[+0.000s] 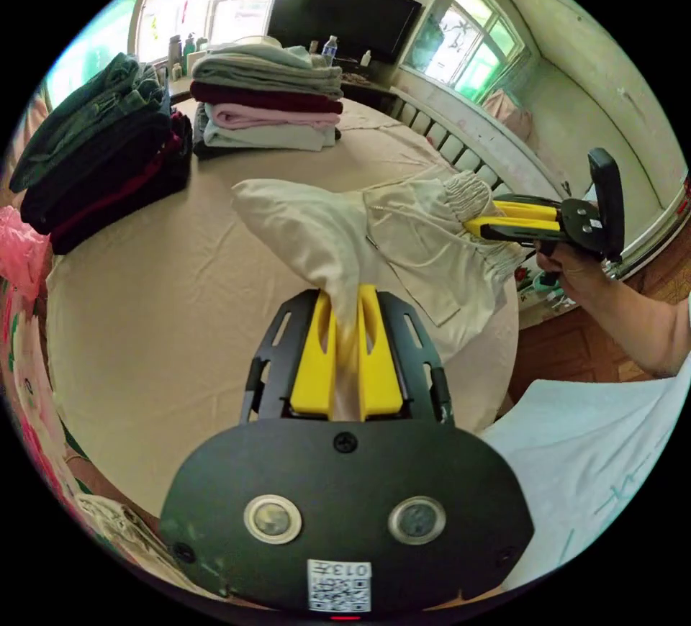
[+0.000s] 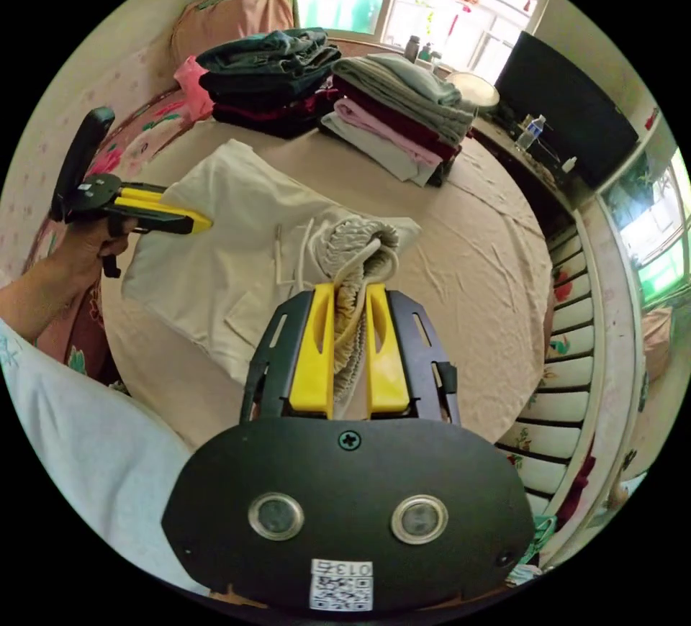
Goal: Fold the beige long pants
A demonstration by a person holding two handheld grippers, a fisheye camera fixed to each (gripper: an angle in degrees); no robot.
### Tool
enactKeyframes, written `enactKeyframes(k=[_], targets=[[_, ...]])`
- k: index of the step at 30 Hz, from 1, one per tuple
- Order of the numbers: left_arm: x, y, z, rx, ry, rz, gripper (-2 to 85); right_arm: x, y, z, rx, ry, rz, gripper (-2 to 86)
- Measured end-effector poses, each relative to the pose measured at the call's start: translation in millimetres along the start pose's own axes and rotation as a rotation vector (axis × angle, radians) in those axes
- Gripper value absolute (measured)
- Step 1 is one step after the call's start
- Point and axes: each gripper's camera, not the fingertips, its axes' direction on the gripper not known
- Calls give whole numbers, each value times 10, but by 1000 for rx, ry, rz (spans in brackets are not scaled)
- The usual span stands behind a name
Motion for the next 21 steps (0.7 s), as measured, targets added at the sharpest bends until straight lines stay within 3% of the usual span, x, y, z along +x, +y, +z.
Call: enactKeyframes(k=[12,21], targets=[[-90,-393,-1019,254,67,55,50,-279,-655,-829,215,134,28,72],[-510,-1525,-1286,322,56,109,52,209,-1720,-874,397,107,-5,72]])
